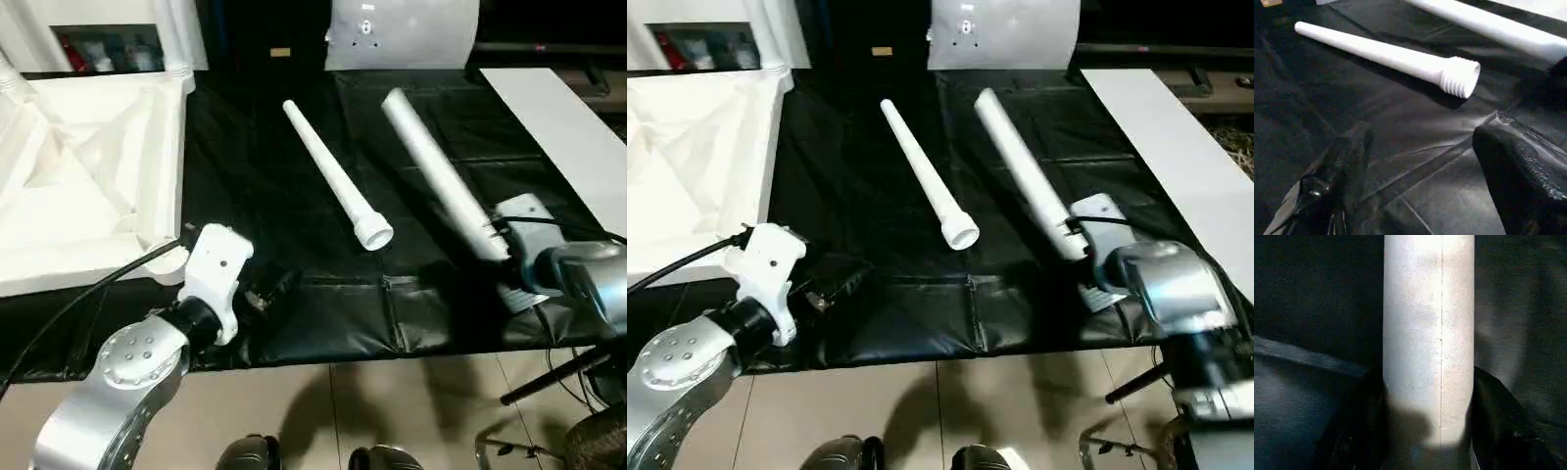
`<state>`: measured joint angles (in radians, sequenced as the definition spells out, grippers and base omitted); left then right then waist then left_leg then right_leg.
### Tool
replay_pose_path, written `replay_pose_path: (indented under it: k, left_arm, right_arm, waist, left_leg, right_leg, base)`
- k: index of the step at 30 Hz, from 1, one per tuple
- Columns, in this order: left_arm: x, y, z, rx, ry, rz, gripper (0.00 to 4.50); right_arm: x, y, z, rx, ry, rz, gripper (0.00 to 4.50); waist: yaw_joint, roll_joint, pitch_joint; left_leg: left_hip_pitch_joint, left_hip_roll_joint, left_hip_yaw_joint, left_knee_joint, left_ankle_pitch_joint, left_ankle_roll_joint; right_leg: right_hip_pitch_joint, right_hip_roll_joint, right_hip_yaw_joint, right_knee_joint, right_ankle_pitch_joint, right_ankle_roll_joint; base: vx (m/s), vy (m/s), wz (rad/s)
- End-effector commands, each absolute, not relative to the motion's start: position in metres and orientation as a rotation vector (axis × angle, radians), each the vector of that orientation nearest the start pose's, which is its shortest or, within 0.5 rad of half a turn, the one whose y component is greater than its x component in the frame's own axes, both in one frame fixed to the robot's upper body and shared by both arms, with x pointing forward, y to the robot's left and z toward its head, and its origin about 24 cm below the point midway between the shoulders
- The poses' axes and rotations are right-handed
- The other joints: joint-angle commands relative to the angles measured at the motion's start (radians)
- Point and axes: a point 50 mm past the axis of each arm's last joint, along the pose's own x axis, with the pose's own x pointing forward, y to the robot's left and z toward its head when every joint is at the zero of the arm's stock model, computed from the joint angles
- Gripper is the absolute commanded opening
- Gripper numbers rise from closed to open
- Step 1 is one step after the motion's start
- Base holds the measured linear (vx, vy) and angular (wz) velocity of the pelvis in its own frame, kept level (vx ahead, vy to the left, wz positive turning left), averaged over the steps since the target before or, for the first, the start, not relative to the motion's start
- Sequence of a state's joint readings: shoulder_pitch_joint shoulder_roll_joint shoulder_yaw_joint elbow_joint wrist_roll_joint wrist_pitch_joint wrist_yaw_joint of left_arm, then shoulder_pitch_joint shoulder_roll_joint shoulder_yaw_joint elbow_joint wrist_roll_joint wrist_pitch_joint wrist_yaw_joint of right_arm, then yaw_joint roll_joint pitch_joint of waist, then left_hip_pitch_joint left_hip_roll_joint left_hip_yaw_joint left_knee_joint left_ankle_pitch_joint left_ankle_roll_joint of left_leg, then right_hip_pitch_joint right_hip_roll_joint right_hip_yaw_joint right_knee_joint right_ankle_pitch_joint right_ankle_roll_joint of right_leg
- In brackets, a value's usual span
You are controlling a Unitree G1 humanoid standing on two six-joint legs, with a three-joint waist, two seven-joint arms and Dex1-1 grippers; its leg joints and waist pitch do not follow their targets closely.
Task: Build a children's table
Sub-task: Move to table
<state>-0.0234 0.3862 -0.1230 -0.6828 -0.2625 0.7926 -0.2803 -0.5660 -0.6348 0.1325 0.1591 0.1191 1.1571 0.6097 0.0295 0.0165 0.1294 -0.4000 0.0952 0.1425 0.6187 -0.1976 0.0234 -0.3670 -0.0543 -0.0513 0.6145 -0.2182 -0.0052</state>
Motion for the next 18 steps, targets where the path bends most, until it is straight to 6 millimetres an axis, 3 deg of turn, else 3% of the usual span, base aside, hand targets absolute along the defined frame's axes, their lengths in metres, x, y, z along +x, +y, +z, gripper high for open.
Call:
replay_pose_path:
  k: [1,5,8,13,18]
  left_arm:
    - [0.218,0.136,0.120,0.182,0.190,-0.561,3.61]
    - [0.219,0.138,0.120,0.188,0.193,-0.563,3.61]
    - [0.219,0.138,0.120,0.189,0.193,-0.563,3.61]
    - [0.221,0.139,0.120,0.189,0.193,-0.557,3.61]
    - [0.220,0.141,0.120,0.190,0.193,-0.547,3.61]
  right_arm:
    - [0.307,-0.218,0.092,-0.179,0.928,0.436,1.89]
    - [0.303,-0.192,0.100,-0.071,0.977,0.619,1.89]
    - [0.300,-0.184,0.100,-0.050,0.998,0.674,1.89]
    - [0.298,-0.172,0.096,-0.028,1.035,0.703,1.89]
    - [0.299,-0.176,0.093,-0.025,1.028,0.664,1.89]
  waist:
    - [0.001,-0.014,-0.059]
    - [0.002,-0.007,-0.059]
    - [0.005,-0.006,-0.062]
    - [0.010,-0.008,-0.068]
    - [0.010,-0.011,-0.066]
  left_leg:
    - [0.027,0.136,-0.056,-0.081,-0.169,0.044]
    - [0.031,0.138,-0.052,-0.086,-0.205,-0.005]
    - [0.033,0.139,-0.049,-0.087,-0.187,-0.027]
    - [0.030,0.137,-0.043,-0.086,-0.122,-0.027]
    - [0.029,0.136,-0.042,-0.086,-0.142,-0.030]
  right_leg:
    - [0.038,-0.123,0.067,-0.065,-0.124,-0.314]
    - [0.030,-0.120,0.068,-0.067,-0.167,-0.291]
    - [0.028,-0.119,0.069,-0.063,-0.129,-0.287]
    - [0.032,-0.121,0.068,-0.055,-0.045,-0.294]
    - [0.032,-0.124,0.069,-0.059,-0.093,-0.293]
  base:
    - [0.000,0.000,0.00]
    - [0.000,0.000,0.00]
    - [0.000,0.000,0.00]
    - [0.000,0.000,0.00]
    - [0.000,0.000,0.00]
